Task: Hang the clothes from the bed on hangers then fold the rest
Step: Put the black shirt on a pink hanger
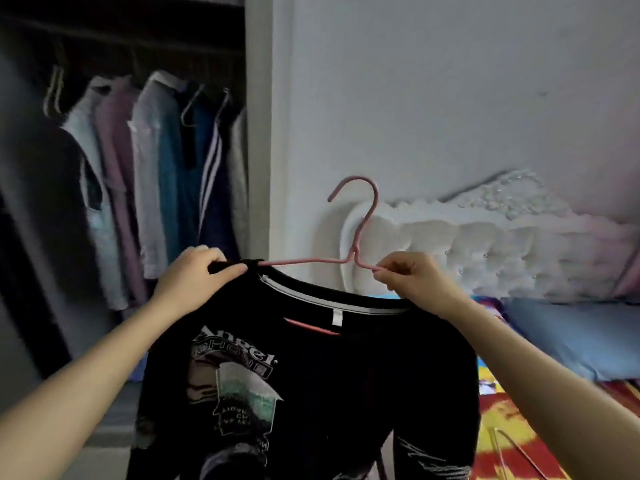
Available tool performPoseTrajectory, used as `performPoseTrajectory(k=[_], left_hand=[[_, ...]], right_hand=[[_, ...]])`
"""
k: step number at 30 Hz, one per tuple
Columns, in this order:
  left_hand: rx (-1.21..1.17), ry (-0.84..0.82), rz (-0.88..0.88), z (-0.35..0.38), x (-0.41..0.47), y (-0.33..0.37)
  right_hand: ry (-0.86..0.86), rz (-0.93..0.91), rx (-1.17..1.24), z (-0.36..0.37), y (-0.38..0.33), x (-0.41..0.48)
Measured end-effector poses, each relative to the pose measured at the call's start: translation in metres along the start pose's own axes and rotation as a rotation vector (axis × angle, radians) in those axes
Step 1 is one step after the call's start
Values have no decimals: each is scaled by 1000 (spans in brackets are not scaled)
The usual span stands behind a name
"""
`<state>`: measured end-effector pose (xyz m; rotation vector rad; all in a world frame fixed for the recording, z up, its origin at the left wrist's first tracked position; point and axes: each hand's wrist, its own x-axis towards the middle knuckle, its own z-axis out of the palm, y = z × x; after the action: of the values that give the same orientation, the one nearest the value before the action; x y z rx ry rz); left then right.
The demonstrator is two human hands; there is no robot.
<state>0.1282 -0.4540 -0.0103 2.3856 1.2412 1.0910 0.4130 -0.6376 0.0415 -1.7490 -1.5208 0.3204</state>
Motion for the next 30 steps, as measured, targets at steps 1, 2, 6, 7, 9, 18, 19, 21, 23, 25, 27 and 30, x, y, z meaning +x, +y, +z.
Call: performPoseTrajectory(k=[1,2,6,7,9,18,19,21,23,25,27,30], left_hand=[[26,39,-17,-13,2,-17],[56,76,-41,-30,2,-37],[186,119,-140,-91,9,-109],[194,111,-157,-95,12,-119],[230,102,-208,-131,15,-166],[211,113,-351,-198,38,-337],[227,154,-364,-198,43,-350],[264,212,-380,-200,56,-372],[283,250,-390,-204,71,-392],[312,283,-385,-208,88,-409],[342,296,-374,-212,110,-423],[410,291,-369,-226,147,-442]], right_hand=[[-18,-24,7,16,-13,9],[-37,-54,16,36,-30,20],[-27,-150,60,107,-91,64],[-2,-167,59,115,-100,68],[27,-225,47,162,-138,94],[9,-214,64,284,-209,178],[8,-198,69,290,-212,189],[6,-170,80,302,-219,214],[7,-153,103,315,-224,241],[-4,-141,127,330,-226,268],[-9,-133,139,349,-226,295],[-25,-135,131,380,-231,339]])
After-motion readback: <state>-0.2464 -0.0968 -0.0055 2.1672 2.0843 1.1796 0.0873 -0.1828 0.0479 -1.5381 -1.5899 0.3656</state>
